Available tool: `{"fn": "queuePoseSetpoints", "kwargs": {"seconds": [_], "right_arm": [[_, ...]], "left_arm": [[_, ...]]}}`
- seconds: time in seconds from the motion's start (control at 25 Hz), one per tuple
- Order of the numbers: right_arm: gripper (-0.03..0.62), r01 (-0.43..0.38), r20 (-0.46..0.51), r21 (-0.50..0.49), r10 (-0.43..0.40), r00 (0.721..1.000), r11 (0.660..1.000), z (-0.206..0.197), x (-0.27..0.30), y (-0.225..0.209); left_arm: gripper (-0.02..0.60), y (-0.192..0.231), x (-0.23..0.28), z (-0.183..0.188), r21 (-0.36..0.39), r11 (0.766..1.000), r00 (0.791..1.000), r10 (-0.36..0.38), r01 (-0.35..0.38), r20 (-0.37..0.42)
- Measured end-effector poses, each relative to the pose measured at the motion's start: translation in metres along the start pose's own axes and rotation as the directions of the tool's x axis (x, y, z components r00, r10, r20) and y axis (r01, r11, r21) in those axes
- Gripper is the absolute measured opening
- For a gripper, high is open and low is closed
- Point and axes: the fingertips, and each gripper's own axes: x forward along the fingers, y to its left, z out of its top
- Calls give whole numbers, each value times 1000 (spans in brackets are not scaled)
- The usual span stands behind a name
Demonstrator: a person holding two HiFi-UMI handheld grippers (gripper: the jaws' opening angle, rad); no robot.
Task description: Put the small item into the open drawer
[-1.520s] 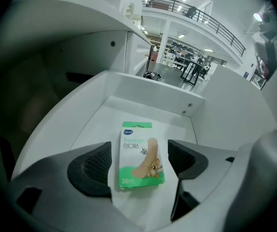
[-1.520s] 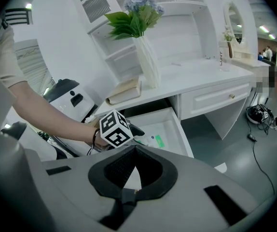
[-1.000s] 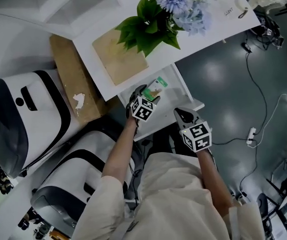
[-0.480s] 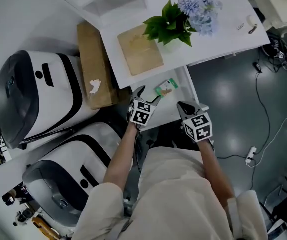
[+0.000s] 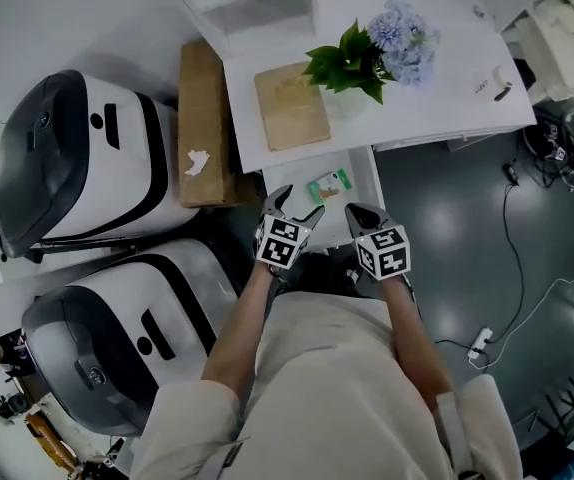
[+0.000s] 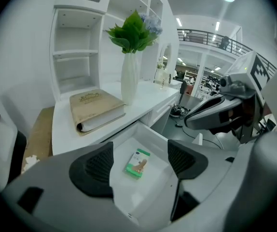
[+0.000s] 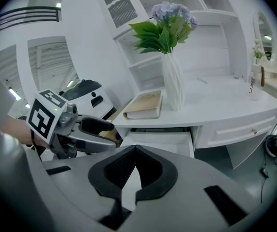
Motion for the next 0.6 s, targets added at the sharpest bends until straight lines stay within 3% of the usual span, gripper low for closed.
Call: {"fn": "queuePoseSetpoints", "kwargs": {"seconds": [0.16, 0.6], "right_arm": [[25, -2, -3, -1, 2, 1000, 1000, -1, -3, -2], [25, 2, 7, -2, -2, 1000, 1000, -11, -18, -4]], "left_arm": [[362, -18, -15, 13, -46, 999, 1000, 16, -15, 23], [362, -35, -32, -2, -101, 993, 997, 66, -61, 42]]}}
